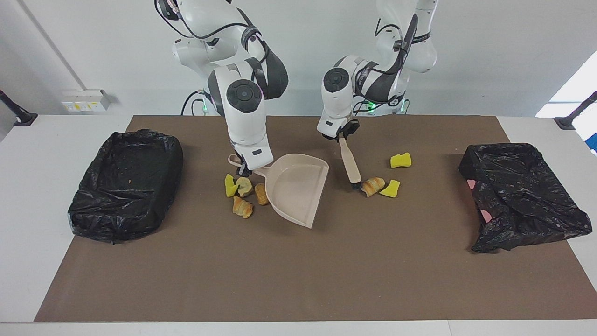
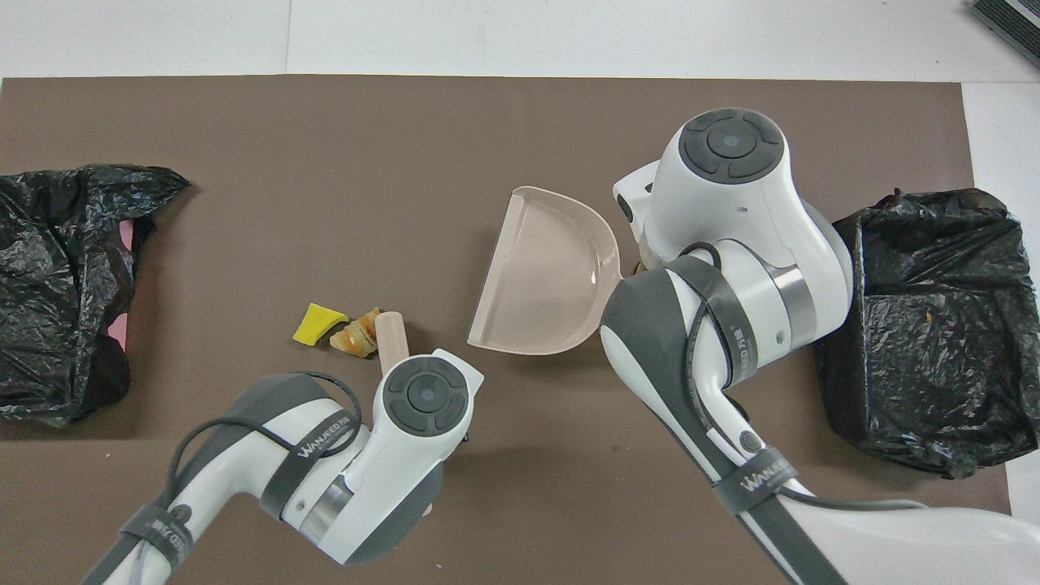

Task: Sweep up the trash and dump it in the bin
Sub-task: 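Set the dustpan by the sponges while the left gripper lifts the brush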

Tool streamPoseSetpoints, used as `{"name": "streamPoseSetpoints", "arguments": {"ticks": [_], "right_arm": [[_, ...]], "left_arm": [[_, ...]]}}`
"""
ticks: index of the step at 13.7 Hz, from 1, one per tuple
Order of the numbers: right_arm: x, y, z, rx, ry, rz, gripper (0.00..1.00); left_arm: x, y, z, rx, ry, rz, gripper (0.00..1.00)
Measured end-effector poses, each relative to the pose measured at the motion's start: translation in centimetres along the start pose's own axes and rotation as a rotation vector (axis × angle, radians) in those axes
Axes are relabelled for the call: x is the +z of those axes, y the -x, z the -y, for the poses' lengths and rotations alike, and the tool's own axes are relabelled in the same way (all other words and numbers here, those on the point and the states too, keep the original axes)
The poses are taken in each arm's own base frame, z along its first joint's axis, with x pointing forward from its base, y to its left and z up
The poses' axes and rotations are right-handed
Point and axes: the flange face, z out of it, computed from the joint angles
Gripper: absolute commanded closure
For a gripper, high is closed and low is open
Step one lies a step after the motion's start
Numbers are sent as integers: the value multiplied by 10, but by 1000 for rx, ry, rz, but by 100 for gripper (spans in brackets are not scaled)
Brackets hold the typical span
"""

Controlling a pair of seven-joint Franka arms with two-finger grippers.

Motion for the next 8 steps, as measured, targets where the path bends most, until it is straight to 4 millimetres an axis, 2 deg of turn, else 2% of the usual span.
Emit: {"name": "streamPoseSetpoints", "arguments": {"ticks": [3, 4, 6, 8], "right_arm": [[3, 4, 2, -136, 10, 26, 100], [6, -2, 8, -166, 18, 49, 100], [12, -25, 28, -211, 31, 85, 100], [13, -44, 45, -210, 40, 97, 100]], "left_arm": [[3, -41, 46, -159, -60, 38, 100], [7, -54, 64, -213, -83, 67, 100], [14, -76, 98, -328, -122, 93, 100], [21, -90, 125, -414, -148, 126, 100]]}}
